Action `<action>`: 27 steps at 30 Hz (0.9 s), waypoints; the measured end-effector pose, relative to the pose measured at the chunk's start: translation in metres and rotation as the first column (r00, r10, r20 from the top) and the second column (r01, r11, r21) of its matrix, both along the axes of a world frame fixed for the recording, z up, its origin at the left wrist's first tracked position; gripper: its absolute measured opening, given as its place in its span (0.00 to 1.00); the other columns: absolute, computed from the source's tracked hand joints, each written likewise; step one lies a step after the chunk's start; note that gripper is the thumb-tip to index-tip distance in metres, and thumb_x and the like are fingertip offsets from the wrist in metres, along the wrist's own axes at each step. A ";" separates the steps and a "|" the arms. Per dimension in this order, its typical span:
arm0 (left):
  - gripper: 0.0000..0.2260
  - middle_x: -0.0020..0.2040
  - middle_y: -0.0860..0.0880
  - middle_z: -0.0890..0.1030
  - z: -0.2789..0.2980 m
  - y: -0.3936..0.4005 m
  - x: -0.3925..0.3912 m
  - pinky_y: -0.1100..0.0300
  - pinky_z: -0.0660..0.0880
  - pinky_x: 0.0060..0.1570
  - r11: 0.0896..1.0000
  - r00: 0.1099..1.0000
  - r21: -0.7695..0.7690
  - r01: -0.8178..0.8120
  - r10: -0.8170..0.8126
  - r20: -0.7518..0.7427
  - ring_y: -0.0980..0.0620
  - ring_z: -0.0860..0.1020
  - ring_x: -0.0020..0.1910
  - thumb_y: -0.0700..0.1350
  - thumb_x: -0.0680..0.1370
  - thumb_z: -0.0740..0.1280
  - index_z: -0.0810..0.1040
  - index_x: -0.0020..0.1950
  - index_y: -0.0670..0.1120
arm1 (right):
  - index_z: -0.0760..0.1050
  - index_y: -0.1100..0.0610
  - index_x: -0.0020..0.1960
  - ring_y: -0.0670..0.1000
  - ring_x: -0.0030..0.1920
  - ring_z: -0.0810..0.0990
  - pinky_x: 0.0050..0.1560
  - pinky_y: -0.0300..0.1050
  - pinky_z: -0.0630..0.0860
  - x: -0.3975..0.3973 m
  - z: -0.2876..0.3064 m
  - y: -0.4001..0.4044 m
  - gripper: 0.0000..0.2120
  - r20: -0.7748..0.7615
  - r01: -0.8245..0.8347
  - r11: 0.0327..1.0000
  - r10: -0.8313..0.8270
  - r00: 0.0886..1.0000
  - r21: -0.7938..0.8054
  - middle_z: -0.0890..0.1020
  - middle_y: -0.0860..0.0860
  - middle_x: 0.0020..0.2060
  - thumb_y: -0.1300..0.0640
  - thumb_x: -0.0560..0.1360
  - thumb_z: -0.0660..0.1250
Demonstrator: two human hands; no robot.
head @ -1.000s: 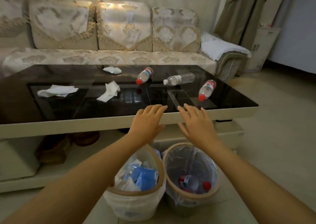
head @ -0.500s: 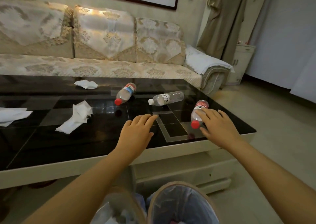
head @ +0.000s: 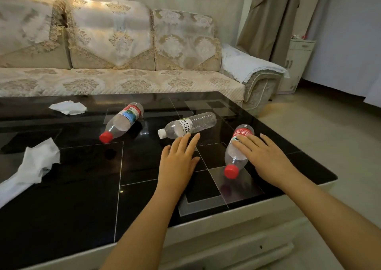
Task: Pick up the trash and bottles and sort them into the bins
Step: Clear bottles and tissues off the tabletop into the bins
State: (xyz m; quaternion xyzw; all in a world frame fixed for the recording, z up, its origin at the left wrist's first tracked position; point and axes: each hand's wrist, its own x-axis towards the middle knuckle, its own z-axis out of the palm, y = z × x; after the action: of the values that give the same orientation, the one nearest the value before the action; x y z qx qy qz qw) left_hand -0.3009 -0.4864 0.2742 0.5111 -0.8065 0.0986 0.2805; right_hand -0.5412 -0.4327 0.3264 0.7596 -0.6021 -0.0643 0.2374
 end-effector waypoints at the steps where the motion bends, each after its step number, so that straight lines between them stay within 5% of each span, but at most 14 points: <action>1: 0.31 0.75 0.49 0.62 -0.001 -0.009 -0.003 0.48 0.65 0.69 1.000 1.000 -0.018 -0.013 0.013 -0.007 0.49 0.61 0.74 0.56 0.78 0.62 0.53 0.77 0.53 | 0.49 0.51 0.77 0.53 0.76 0.53 0.73 0.54 0.52 -0.001 -0.001 -0.009 0.41 -0.023 -0.024 1.000 0.024 0.999 -0.005 0.53 0.51 0.77 0.66 0.72 0.66; 7: 0.36 0.73 0.44 0.66 -0.005 -0.053 -0.016 0.44 0.62 0.69 0.987 0.990 -0.090 -0.136 0.137 0.005 0.45 0.63 0.73 0.56 0.73 0.70 0.57 0.75 0.49 | 0.69 0.51 0.67 0.58 0.67 0.71 0.65 0.66 0.65 0.026 -0.019 -0.046 0.41 -0.014 -0.218 0.970 0.218 0.976 -0.109 0.75 0.54 0.65 0.59 0.56 0.80; 14: 0.32 0.77 0.40 0.52 0.002 -0.092 -0.030 0.44 0.50 0.72 0.975 0.945 -0.077 -0.207 0.219 0.243 0.43 0.49 0.77 0.52 0.79 0.62 0.49 0.77 0.46 | 0.65 0.54 0.69 0.59 0.67 0.71 0.62 0.65 0.69 0.041 -0.044 -0.057 0.36 0.147 -0.261 0.915 0.317 0.937 -0.309 0.73 0.56 0.66 0.55 0.65 0.76; 19: 0.37 0.72 0.42 0.62 0.022 -0.115 -0.040 0.51 0.62 0.66 0.976 0.864 -0.111 -0.188 0.218 0.454 0.44 0.59 0.71 0.45 0.76 0.64 0.44 0.77 0.41 | 0.65 0.54 0.69 0.57 0.67 0.71 0.64 0.63 0.69 0.038 -0.047 -0.056 0.35 0.209 -0.232 0.906 0.319 0.924 -0.355 0.74 0.55 0.66 0.55 0.66 0.75; 22: 0.36 0.70 0.45 0.64 0.038 -0.112 -0.012 0.52 0.63 0.63 0.968 0.803 -0.125 -0.220 0.252 0.540 0.44 0.63 0.68 0.43 0.74 0.68 0.53 0.76 0.42 | 0.68 0.54 0.68 0.58 0.66 0.72 0.63 0.63 0.68 0.036 -0.047 -0.056 0.33 0.240 -0.193 0.899 0.303 0.922 -0.394 0.75 0.56 0.64 0.57 0.65 0.75; 27: 0.30 0.70 0.49 0.67 0.038 -0.083 0.063 0.49 0.70 0.62 0.993 0.900 -0.009 -0.119 0.112 0.421 0.43 0.65 0.67 0.41 0.72 0.71 0.64 0.71 0.52 | 0.69 0.55 0.67 0.61 0.65 0.72 0.62 0.64 0.69 0.040 -0.046 -0.052 0.34 0.170 -0.229 0.900 0.308 0.936 -0.371 0.74 0.58 0.65 0.57 0.63 0.77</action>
State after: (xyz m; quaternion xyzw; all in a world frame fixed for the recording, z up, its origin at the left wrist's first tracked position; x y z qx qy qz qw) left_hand -0.2375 -0.5697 0.3124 0.5272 -0.8170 0.2160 0.0893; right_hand -0.5012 -0.4849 0.2802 0.7845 -0.5158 0.1620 0.3038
